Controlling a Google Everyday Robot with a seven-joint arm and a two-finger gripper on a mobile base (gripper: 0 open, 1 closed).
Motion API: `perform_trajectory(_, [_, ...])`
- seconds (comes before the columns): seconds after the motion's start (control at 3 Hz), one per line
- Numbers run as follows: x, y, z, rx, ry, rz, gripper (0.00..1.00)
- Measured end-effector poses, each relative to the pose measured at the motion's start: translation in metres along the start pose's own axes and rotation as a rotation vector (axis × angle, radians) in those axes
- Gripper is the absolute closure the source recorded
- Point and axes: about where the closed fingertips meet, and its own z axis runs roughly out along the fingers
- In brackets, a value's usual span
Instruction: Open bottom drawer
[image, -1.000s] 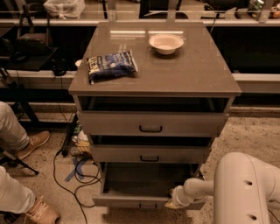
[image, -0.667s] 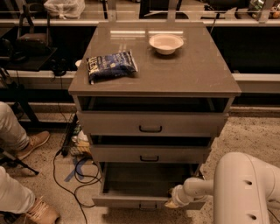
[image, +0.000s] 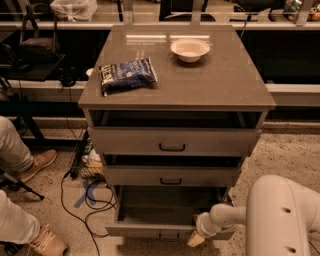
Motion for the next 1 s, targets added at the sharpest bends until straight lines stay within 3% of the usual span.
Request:
perform_trajectory(0.33, [-0.009,-0.001,-0.019,0.003,-0.058,-0.020,0.00])
perform_trajectory(0.67, [-0.024,-0.005,-0.052,0.001,-0.084,-0.038,0.00])
perform_trajectory(1.0, [-0.048,-0.029,-0.079,0.074,-0.122,0.046,0.26])
